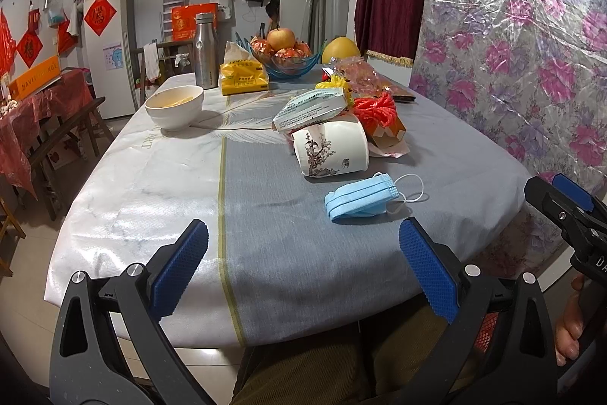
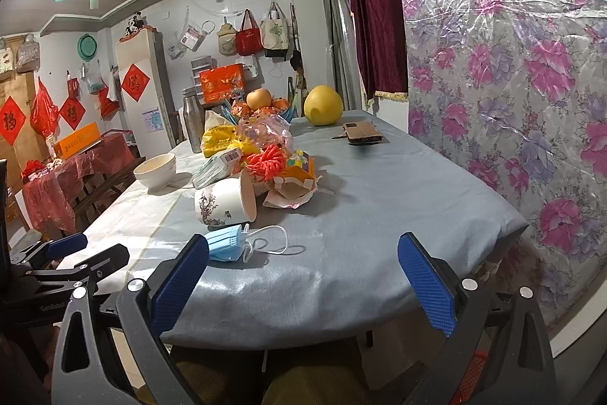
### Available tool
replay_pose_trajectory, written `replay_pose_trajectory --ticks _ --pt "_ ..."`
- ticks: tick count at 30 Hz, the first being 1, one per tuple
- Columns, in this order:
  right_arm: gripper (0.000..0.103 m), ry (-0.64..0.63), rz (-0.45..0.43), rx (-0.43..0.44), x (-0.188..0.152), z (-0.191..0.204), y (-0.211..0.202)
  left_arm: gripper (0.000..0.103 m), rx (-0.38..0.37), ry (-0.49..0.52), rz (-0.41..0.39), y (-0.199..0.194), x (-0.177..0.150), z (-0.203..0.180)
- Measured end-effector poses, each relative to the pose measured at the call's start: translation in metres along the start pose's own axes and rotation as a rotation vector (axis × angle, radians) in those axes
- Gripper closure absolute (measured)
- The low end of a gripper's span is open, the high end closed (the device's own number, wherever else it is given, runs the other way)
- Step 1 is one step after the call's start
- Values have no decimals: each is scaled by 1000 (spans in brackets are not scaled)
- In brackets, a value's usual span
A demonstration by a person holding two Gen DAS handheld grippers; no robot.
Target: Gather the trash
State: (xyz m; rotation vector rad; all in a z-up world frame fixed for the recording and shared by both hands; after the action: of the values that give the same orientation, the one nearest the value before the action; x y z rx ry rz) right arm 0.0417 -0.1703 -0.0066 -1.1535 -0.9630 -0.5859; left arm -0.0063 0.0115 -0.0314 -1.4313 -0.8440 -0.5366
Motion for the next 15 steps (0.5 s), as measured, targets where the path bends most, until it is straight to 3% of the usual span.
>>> replay_pose_trajectory --ticks 15 --pt "6 3 12 -1 -2 1 4 6 13 -11 3 8 -3 4"
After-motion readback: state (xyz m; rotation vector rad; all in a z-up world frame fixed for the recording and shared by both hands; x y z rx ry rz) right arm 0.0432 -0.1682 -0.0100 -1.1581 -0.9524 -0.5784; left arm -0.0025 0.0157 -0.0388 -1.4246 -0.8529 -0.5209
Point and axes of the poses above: each gripper's, at about its wrist camera, not at the fingertips, and y roughly the way its jaws point, z to its left, x to its top, the point moved 5 cm from there along y, roughly the way its jaws point, and after that the axes turned 5 degrees about z, right-handed, at the moved point
